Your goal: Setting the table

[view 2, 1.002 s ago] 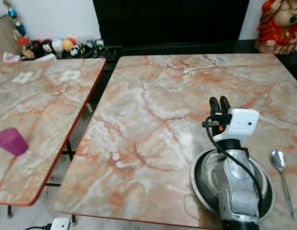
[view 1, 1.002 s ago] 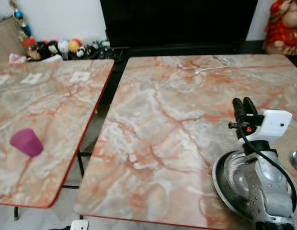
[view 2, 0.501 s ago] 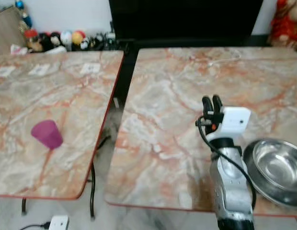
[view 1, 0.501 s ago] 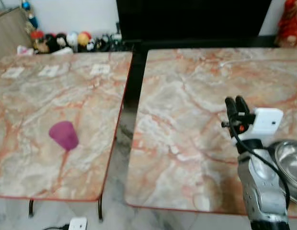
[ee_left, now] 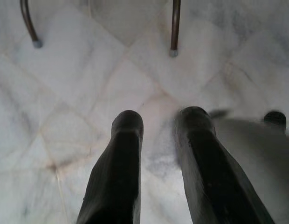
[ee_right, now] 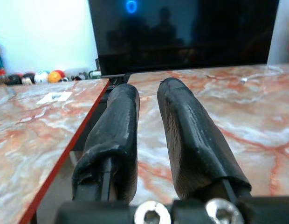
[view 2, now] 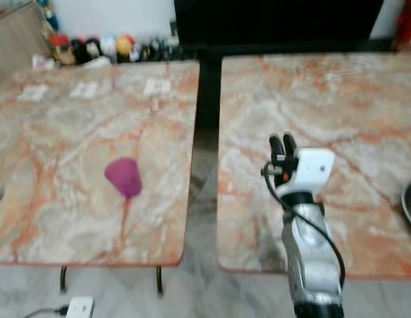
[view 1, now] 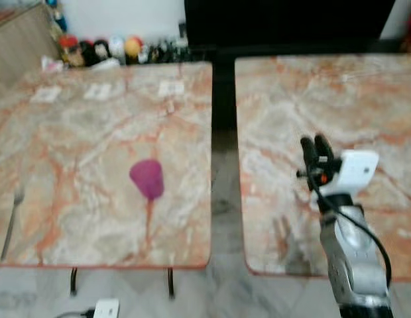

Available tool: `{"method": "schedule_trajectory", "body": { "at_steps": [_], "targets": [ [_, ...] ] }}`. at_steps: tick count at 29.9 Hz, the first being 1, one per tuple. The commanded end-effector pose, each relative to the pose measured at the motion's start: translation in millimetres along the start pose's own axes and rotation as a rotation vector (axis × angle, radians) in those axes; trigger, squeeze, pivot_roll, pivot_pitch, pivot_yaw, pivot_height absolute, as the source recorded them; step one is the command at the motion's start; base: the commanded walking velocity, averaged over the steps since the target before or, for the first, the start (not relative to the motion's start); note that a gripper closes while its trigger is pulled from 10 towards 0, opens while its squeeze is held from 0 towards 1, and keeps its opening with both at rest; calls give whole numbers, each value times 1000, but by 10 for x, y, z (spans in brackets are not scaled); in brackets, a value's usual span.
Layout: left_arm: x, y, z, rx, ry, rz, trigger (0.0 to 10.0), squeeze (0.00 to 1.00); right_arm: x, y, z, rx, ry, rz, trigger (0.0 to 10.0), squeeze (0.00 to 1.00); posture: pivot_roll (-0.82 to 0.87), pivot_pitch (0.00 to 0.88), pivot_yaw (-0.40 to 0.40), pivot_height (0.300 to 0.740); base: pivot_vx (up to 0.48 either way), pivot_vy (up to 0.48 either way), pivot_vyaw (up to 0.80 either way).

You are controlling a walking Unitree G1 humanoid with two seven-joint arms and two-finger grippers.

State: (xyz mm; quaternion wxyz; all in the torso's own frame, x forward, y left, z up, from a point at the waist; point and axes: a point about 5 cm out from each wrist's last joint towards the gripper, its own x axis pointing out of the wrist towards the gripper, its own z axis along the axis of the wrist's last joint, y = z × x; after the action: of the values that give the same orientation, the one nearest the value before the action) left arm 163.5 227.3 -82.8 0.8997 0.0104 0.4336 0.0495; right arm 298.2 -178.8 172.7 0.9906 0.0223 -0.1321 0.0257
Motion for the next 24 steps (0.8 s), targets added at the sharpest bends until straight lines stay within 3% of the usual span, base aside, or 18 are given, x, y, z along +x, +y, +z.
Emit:
{"method": "schedule_trajectory", "body": {
  "at_steps": [1,24],
  "targets": [
    [-35,79,-107,-6,40,25,10000,0,22,95,31,11,-16,26,10000,0,-81,100,36,740,0,405,0],
    [-38,62,-122,-2,41,24,10000,0,26,158,-18,15,-4,57,10000,0,-73,58,35,740,0,401,0]
  ]
}}
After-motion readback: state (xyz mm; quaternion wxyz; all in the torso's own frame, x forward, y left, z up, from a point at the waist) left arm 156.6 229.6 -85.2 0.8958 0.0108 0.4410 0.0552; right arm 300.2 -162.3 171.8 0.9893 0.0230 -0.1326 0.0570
